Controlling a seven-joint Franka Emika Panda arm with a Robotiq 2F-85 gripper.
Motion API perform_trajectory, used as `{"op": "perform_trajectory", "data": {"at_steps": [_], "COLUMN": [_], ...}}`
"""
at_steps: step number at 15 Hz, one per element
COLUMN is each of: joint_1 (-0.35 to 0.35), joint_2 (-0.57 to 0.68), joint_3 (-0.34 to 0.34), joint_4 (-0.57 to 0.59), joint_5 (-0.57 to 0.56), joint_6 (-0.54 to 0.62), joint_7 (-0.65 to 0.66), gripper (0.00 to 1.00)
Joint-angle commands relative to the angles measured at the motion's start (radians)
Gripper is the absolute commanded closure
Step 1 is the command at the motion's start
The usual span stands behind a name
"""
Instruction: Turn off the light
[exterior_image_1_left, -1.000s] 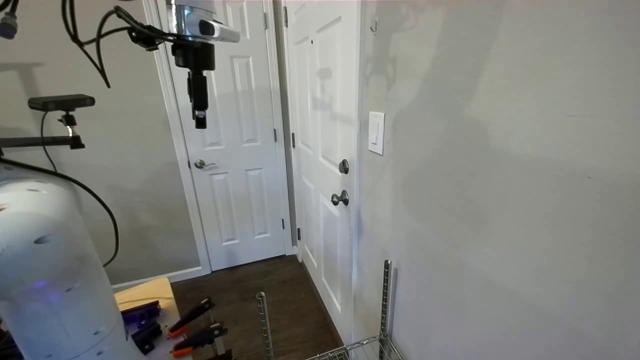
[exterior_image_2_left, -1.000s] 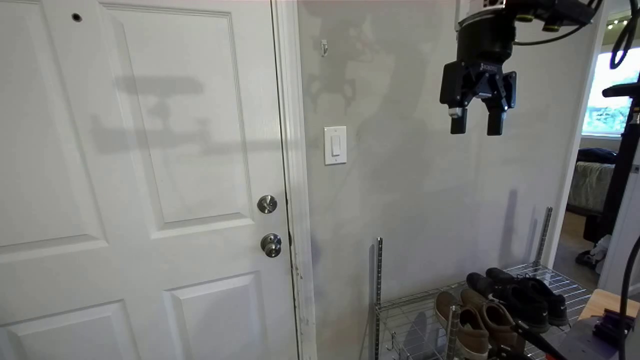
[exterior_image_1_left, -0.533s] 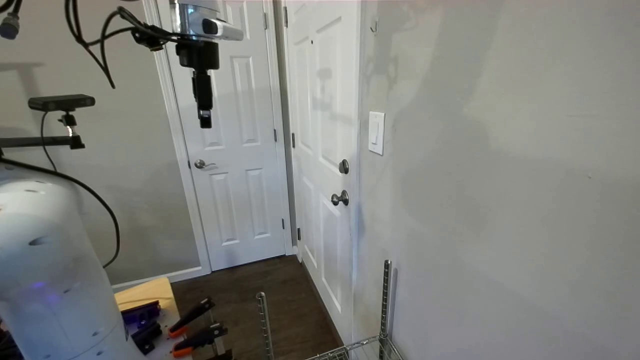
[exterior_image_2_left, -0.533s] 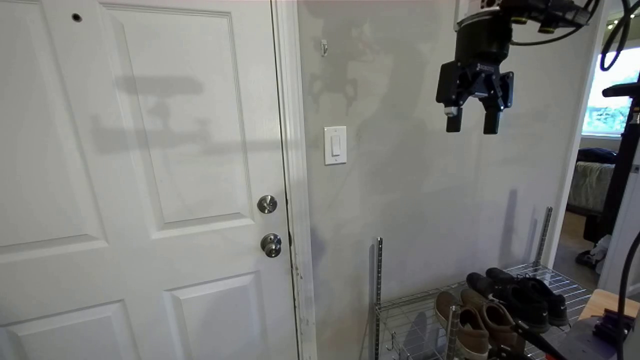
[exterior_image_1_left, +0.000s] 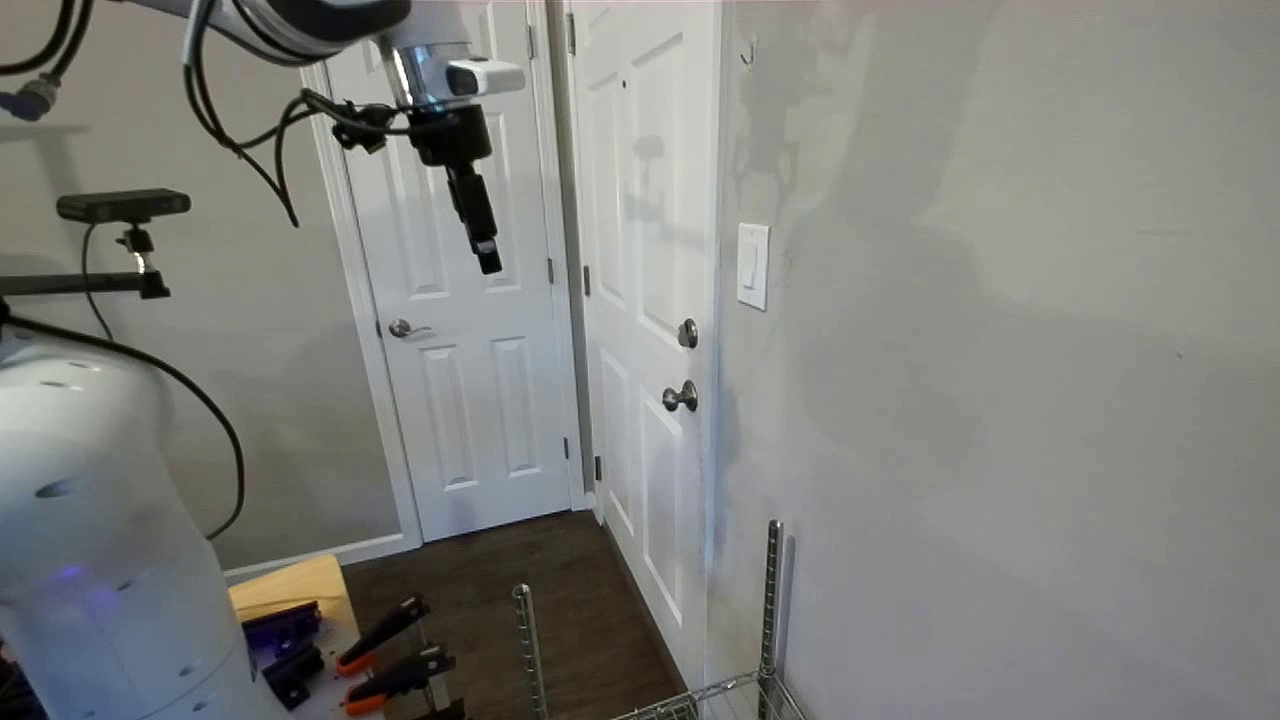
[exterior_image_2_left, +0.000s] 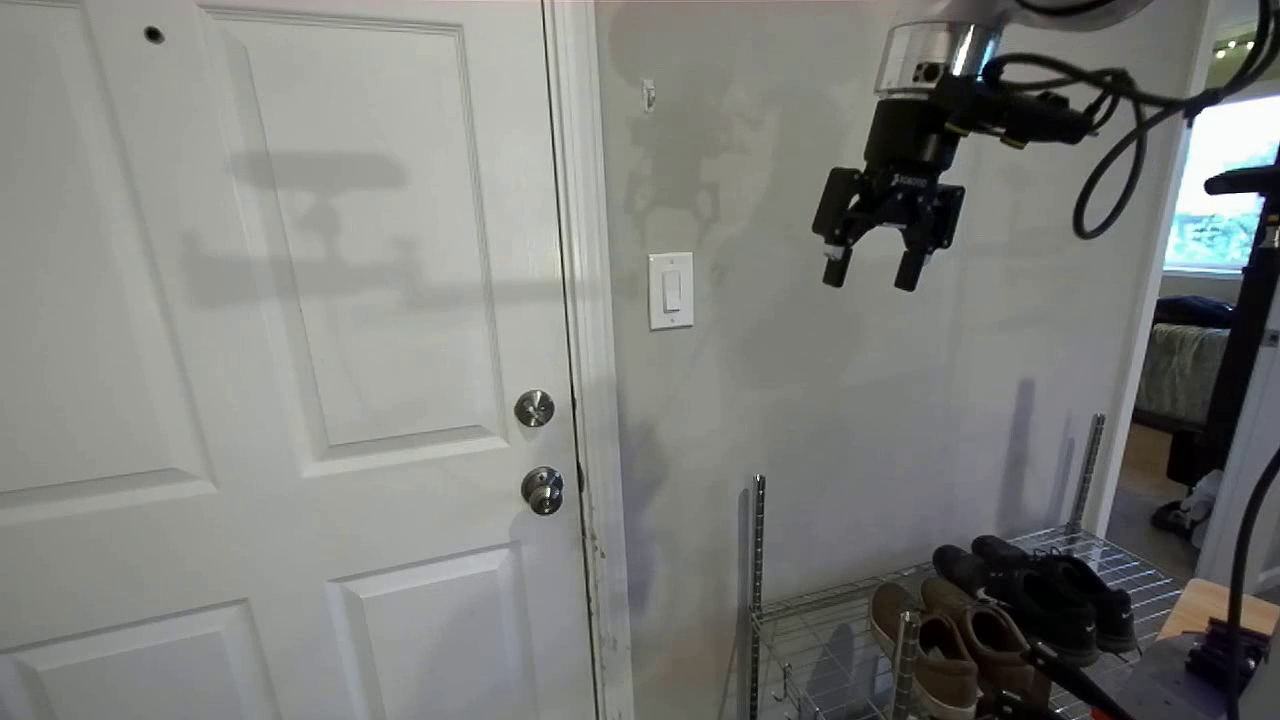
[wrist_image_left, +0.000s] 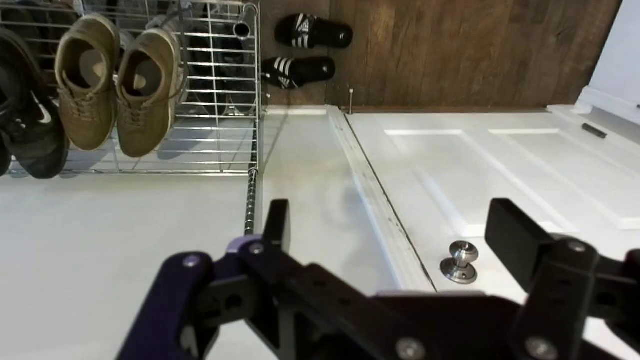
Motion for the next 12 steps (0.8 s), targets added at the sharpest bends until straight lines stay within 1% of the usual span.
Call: {"op": "perform_trajectory", "data": {"at_steps": [1, 2, 5, 7, 8, 9, 10, 12], "joint_1": [-0.027, -0.031, -0.045, -0.071, -0.088, -0.043, -0.047, -0.044], "joint_2": [0.051, 0.065, 0.120, 0.152, 0.169, 0.142, 0.154, 0.157], "joint_3": [0.027, 0.031, 0.045, 0.057, 0.065, 0.029, 0.030, 0.027], "joint_4": [-0.064, -0.076, -0.106, -0.126, -0.128, -0.117, -0.119, -0.118], "joint_5": [-0.043, -0.056, -0.103, -0.138, -0.155, -0.130, -0.133, -0.133], "joint_6": [0.208, 0.263, 0.479, 0.642, 0.696, 0.600, 0.619, 0.617], "joint_7": [0.019, 0.024, 0.032, 0.054, 0.072, 0.033, 0.035, 0.034], "gripper": [0.00, 0.00, 0.00, 0.00, 0.00, 0.00, 0.00, 0.00]}}
